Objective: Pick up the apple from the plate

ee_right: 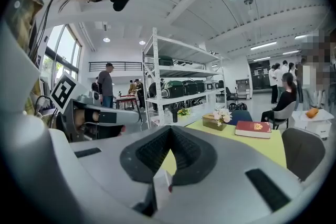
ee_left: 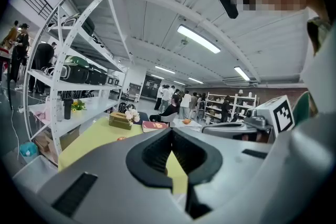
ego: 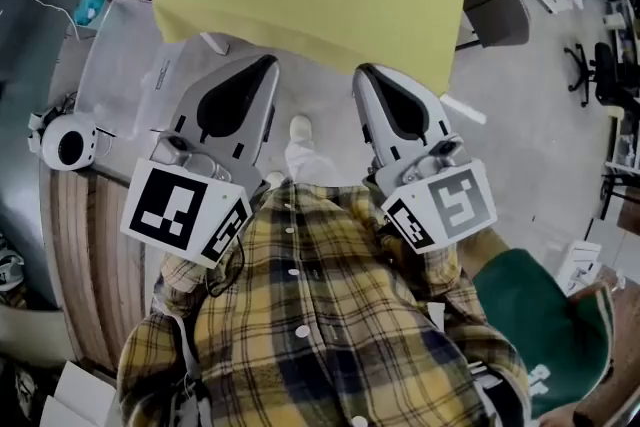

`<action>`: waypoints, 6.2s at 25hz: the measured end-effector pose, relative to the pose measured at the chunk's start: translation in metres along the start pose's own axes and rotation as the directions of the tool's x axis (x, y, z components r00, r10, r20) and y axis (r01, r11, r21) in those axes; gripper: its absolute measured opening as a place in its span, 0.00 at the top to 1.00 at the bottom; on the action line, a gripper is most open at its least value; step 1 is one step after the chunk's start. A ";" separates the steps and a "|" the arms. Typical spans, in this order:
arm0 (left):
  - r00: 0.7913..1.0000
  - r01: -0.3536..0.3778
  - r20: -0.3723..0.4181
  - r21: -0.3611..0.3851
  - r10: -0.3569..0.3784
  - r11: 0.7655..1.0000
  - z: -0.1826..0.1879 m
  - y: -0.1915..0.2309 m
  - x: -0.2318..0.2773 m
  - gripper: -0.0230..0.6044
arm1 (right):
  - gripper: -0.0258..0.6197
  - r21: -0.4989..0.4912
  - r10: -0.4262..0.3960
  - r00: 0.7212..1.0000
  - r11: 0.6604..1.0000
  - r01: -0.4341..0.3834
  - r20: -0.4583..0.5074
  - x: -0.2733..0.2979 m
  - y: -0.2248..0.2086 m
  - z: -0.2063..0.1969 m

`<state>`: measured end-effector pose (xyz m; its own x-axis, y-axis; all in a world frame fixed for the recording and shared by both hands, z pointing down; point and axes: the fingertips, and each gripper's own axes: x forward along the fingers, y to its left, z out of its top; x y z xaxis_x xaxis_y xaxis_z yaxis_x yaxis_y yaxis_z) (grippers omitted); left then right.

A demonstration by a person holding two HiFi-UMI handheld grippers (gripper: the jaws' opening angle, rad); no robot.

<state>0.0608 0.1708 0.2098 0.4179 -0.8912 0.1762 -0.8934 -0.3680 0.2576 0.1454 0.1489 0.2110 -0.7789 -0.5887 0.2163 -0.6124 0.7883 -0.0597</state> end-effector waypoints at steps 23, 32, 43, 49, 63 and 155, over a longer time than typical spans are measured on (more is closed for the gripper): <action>0.998 -0.050 0.023 -0.011 0.050 0.999 0.051 0.112 0.121 0.96 | 0.97 -0.017 0.034 0.999 0.999 -0.033 0.004 0.142 -0.096 0.037; 0.998 0.051 -0.022 0.019 -0.051 0.999 0.082 0.195 0.162 0.96 | 0.97 0.009 -0.040 0.999 0.999 0.040 0.015 0.233 -0.101 0.059; 0.974 0.212 -0.087 0.049 -0.208 0.976 0.113 0.282 0.193 0.96 | 0.97 0.055 -0.199 0.980 0.979 0.198 0.021 0.325 -0.109 0.081; 0.950 0.291 -0.131 0.042 -0.284 0.956 0.113 0.304 0.214 0.96 | 0.97 0.076 -0.285 0.959 0.956 0.285 -0.012 0.349 -0.120 0.077; 0.913 0.367 -0.184 -0.018 -0.364 0.930 0.091 0.288 0.250 0.96 | 0.97 0.103 -0.353 0.932 0.927 0.360 -0.080 0.339 -0.149 0.057; 0.869 0.186 -0.429 -0.174 -0.245 0.967 -0.059 0.343 0.285 0.96 | 0.36 0.142 -0.149 0.854 0.958 0.250 -0.498 0.431 -0.178 -0.222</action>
<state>-0.1164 -0.1934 0.4046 0.6527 -0.5709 0.4981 -0.7574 -0.4757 0.4473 -0.0513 -0.2057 0.5307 -0.5065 -0.5311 0.6792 -0.8005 0.5824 -0.1415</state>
